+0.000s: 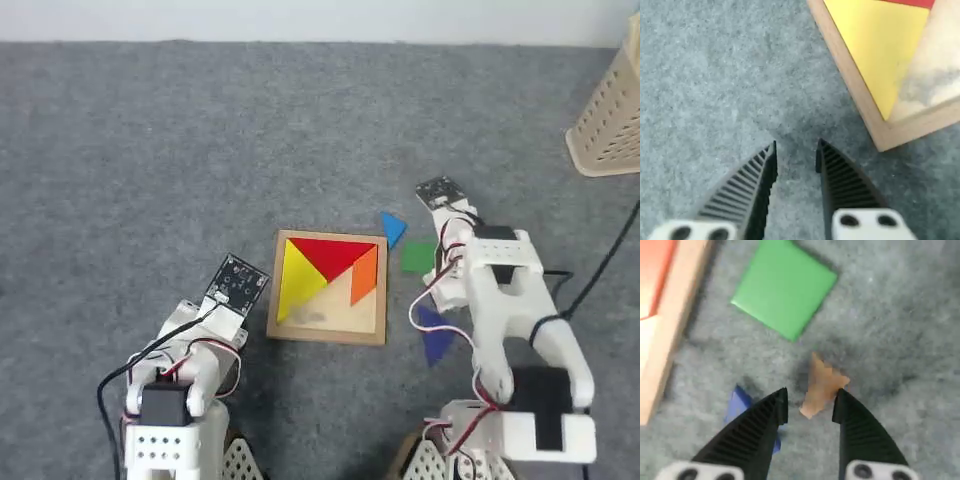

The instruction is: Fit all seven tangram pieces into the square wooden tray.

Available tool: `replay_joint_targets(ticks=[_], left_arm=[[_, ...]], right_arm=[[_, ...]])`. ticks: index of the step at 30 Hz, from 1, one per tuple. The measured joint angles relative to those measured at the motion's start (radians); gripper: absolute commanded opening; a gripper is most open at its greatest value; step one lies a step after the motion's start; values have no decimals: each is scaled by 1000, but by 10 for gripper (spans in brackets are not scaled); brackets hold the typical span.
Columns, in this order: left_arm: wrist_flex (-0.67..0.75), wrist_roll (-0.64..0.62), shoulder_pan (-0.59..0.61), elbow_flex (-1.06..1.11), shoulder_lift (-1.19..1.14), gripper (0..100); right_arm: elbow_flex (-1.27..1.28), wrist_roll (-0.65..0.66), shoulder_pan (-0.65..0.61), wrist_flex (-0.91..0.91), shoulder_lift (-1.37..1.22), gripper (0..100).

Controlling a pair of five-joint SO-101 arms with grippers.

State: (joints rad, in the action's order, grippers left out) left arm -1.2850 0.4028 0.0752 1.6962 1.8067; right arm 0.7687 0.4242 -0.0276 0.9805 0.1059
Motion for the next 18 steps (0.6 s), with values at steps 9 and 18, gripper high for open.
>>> replay_joint_targets(ticks=[9,18], left_arm=[[0,0,0,0,0,119],[0,0,0,0,0,119]], right_arm=[[-2,3,-5,-18,-35,153],[-21,5,0,-29,-41,99]])
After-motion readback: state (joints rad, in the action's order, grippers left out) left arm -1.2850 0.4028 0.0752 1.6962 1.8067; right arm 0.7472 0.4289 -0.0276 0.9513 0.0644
